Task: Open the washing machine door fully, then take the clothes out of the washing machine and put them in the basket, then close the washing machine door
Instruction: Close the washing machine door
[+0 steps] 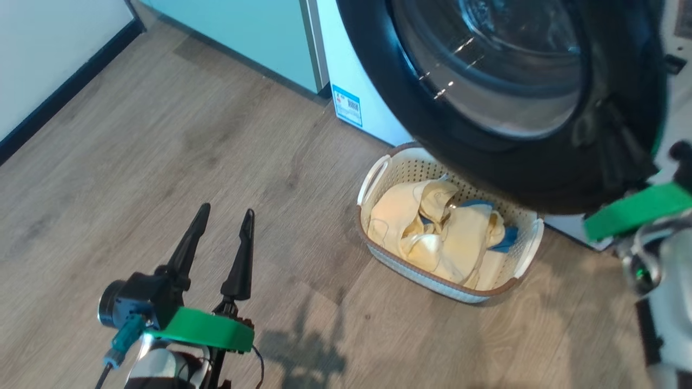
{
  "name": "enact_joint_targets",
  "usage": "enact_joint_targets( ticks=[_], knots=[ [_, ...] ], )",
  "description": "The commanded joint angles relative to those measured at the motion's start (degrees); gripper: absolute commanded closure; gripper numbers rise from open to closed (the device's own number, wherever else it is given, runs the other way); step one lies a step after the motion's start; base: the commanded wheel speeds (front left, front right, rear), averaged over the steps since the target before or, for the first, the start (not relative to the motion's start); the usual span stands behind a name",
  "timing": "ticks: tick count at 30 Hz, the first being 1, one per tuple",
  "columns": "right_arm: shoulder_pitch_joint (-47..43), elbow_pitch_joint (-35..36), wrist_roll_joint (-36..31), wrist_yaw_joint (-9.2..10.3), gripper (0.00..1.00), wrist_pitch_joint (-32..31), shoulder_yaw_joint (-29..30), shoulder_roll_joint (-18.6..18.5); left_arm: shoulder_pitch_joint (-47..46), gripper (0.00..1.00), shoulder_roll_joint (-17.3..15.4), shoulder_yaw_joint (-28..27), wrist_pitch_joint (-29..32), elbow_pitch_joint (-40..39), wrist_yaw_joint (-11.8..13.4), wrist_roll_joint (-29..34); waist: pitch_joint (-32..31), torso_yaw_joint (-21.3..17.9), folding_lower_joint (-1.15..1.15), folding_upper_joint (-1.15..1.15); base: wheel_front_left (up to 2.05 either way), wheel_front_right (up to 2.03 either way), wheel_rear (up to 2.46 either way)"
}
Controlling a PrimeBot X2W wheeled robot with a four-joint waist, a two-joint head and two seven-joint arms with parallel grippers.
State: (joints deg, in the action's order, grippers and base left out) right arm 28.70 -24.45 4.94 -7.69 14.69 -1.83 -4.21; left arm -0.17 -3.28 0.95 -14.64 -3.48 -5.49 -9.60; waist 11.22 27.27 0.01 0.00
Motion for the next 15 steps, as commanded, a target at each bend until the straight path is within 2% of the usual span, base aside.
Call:
enact_joint_targets(
  ticks=[1, 15],
  knots=[
    [4.8, 0.2, -0.7, 0.20, 1.00, 0.3, 0.9, -0.7, -2.4, 0.00, -0.2, -2.4, -0.4, -1.8, -0.4, 0.0, 1.1, 0.4, -0.01, 0.00, 0.00, 0.00, 0.00],
    [16.8, -8.2, -4.0, 0.20, 1.00, 0.3, 8.9, -1.4, -4.7, 0.00, 0.4, -1.6, -0.4, -0.8, -0.7, -0.5, 4.0, 1.7, -0.01, 0.00, 0.00, 0.00, 0.00]
  ],
)
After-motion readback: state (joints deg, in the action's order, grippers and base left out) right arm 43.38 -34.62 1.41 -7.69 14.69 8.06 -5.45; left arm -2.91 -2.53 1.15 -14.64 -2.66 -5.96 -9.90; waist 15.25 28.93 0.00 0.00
